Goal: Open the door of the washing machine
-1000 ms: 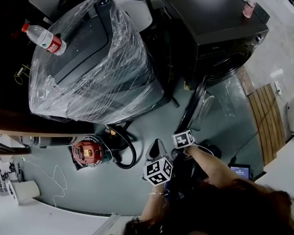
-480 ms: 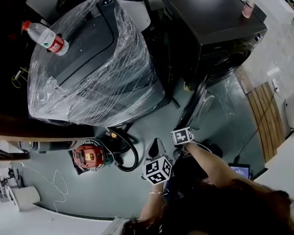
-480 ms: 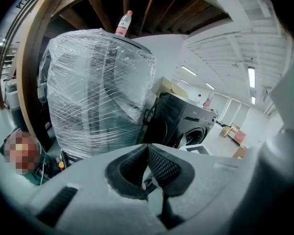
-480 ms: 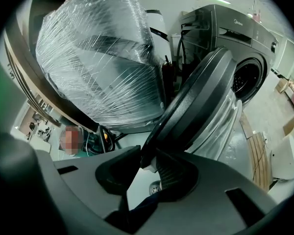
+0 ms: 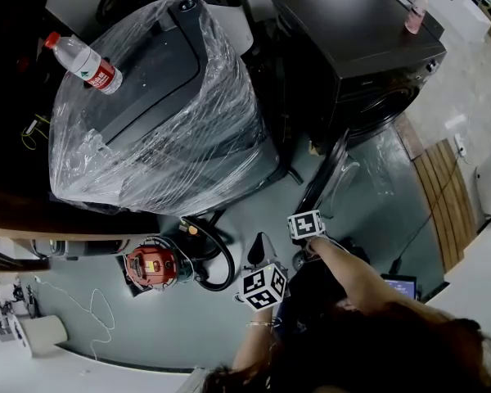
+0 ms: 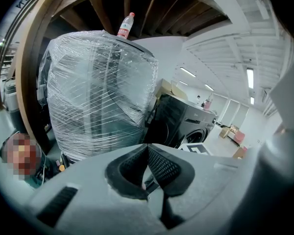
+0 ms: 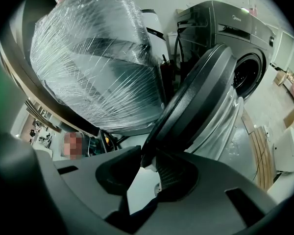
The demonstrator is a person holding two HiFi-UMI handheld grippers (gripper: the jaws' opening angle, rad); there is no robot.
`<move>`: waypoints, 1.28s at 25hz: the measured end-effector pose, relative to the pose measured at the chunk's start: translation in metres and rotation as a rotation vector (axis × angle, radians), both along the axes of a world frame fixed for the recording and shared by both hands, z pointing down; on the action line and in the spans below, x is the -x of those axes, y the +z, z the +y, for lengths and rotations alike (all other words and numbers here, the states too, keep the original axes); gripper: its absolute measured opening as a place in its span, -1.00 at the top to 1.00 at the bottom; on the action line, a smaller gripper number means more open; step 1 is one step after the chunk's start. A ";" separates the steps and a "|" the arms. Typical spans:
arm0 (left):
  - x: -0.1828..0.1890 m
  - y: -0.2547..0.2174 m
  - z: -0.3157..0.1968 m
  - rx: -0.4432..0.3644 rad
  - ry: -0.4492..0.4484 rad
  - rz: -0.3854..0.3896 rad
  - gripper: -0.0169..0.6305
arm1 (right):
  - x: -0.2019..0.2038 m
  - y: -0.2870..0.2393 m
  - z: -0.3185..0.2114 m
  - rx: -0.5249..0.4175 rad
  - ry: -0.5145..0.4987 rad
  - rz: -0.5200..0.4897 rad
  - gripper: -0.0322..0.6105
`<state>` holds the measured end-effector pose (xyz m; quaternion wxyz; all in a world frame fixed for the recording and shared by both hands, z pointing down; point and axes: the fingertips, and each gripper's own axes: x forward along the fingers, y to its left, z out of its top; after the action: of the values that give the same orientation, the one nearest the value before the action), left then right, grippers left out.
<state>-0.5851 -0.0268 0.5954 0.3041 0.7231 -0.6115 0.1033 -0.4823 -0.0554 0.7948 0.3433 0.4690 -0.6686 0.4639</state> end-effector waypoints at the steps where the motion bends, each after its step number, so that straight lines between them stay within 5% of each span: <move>1: 0.002 0.000 0.000 -0.001 -0.002 0.001 0.91 | 0.000 0.000 -0.002 -0.005 0.001 0.008 0.61; 4: 0.006 0.000 0.001 -0.001 -0.006 0.000 0.91 | -0.009 -0.007 -0.016 -0.061 -0.006 0.065 0.61; 20: 0.019 -0.010 -0.004 -0.029 -0.002 -0.001 0.91 | -0.006 -0.027 -0.023 -0.047 0.053 -0.026 0.62; 32: 0.001 -0.021 0.005 -0.001 0.064 0.072 0.91 | -0.022 -0.079 -0.020 -0.162 -0.071 0.021 0.81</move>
<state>-0.5862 -0.0221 0.5739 0.3222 0.7456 -0.5768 0.0868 -0.4604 -0.0752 0.7158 0.3273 0.4760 -0.7165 0.3910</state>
